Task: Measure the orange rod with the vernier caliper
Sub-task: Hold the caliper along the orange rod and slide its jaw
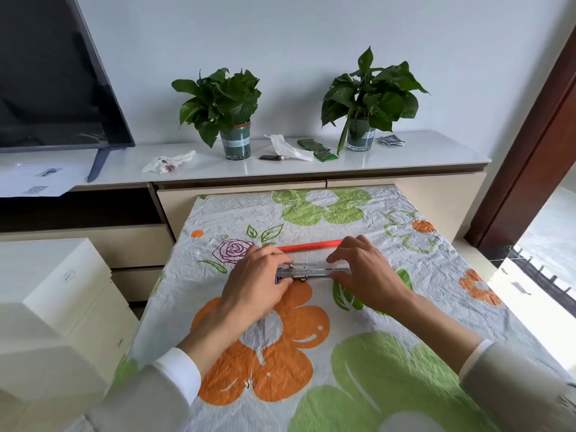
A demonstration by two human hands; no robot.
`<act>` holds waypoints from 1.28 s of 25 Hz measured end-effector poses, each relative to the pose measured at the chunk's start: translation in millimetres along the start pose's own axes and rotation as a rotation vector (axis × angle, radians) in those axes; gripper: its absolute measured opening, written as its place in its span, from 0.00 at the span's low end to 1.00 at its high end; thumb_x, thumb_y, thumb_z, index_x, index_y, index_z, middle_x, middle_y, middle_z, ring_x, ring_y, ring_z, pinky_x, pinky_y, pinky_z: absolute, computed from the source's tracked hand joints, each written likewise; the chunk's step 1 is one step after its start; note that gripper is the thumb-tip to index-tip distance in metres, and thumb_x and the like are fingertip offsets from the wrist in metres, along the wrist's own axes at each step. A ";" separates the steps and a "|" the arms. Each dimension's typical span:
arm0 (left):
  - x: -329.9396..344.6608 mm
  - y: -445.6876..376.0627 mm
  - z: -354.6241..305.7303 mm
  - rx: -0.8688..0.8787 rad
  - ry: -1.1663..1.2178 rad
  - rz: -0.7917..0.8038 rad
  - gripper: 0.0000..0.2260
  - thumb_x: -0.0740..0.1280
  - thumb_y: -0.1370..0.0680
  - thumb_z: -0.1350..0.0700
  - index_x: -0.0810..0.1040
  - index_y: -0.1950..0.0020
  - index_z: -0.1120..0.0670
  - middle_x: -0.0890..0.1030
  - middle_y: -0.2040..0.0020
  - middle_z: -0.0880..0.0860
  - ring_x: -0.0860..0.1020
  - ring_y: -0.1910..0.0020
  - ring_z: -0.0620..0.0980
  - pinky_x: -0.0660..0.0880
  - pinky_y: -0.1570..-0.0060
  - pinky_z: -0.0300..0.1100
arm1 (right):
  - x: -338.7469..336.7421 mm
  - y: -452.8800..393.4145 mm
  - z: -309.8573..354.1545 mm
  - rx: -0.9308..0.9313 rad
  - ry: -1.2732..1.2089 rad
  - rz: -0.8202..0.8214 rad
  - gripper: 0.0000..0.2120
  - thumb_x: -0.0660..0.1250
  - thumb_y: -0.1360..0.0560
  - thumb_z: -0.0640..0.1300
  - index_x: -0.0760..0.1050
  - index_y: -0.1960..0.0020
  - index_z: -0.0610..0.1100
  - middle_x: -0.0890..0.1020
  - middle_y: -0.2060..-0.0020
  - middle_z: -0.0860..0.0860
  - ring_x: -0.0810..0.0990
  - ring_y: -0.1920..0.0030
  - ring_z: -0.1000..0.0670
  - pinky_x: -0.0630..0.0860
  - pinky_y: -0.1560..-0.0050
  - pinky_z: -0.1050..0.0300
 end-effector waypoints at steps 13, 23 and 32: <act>-4.7 1.8 -4.7 -0.037 0.004 -0.025 0.20 0.75 0.26 0.54 0.81 0.35 0.49 0.84 0.42 0.48 0.78 0.43 0.51 0.77 0.45 0.44 | -0.2 1.7 1.2 -0.048 0.073 -0.003 0.09 0.71 0.23 0.52 0.85 0.46 0.49 0.83 0.45 0.54 0.75 0.40 0.48 0.72 0.43 0.46; -8.3 1.2 -3.6 -0.069 0.054 -0.027 0.22 0.75 0.30 0.60 0.79 0.36 0.50 0.78 0.45 0.48 0.76 0.46 0.50 0.77 0.49 0.44 | 3.6 3.5 9.4 -0.094 0.007 -0.024 0.04 0.64 0.18 0.47 0.73 0.46 0.47 0.80 0.51 0.53 0.75 0.48 0.46 0.67 0.51 0.49; -19.7 0.3 22.5 -0.290 0.366 -0.121 0.27 0.78 0.33 0.61 0.77 0.36 0.50 0.77 0.46 0.53 0.80 0.54 0.52 0.74 0.60 0.38 | -9.7 5.4 16.0 -0.144 -0.159 -0.063 0.03 0.64 0.18 0.41 0.72 0.46 0.41 0.77 0.57 0.50 0.71 0.58 0.47 0.69 0.56 0.49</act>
Point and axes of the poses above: each hand's wrist, its own y-axis away from the middle knuckle, its own x-axis out of the palm, z = x × y, the point moved 9 cm from there along -y, towards the middle knuckle
